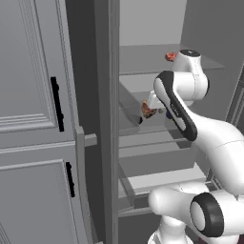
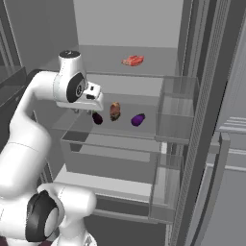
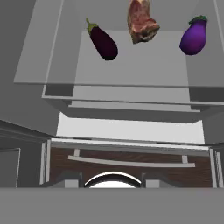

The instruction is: Place one eggplant and one steak in each tupperware on the nearby counter, to pack two identical lunches.

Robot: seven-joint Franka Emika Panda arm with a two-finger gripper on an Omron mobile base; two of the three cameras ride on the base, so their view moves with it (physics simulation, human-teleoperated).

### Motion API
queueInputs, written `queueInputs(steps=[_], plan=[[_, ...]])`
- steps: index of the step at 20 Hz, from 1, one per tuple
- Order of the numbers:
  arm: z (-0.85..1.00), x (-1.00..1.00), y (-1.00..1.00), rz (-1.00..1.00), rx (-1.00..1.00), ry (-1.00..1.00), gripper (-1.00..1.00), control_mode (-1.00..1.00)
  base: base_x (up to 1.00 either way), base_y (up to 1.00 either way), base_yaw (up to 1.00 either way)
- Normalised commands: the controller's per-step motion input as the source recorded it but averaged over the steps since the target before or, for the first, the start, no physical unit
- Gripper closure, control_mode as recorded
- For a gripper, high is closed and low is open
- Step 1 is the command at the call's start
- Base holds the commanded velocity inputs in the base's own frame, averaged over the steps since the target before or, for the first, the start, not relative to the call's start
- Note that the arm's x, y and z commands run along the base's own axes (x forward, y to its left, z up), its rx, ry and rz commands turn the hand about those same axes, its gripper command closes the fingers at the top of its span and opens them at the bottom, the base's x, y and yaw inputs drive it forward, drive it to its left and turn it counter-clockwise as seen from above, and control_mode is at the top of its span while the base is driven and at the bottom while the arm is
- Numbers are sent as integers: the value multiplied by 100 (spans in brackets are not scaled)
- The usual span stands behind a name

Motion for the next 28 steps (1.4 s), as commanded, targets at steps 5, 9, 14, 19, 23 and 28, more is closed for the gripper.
queueInputs(steps=[5, 9, 14, 19, 23, 28], plan=[[0, -1, 0, 0, 0, -4, -100, -100, 0, 0, 0], [4, -24, -3, -5, 0, -26, -100, -100, 0, 0, 0], [25, -5, -6, 0, 0, -54, -100, -100, 0, 0, 0], [76, 0, -18, 0, 0, -16, -100, -100, 0, 0, 0], [83, 4, -28, 3, -8, 0, -100, -100, 0, 0, 0], [72, 13, -32, 7, -12, 1, -100, -100, 0, 0, 0]])
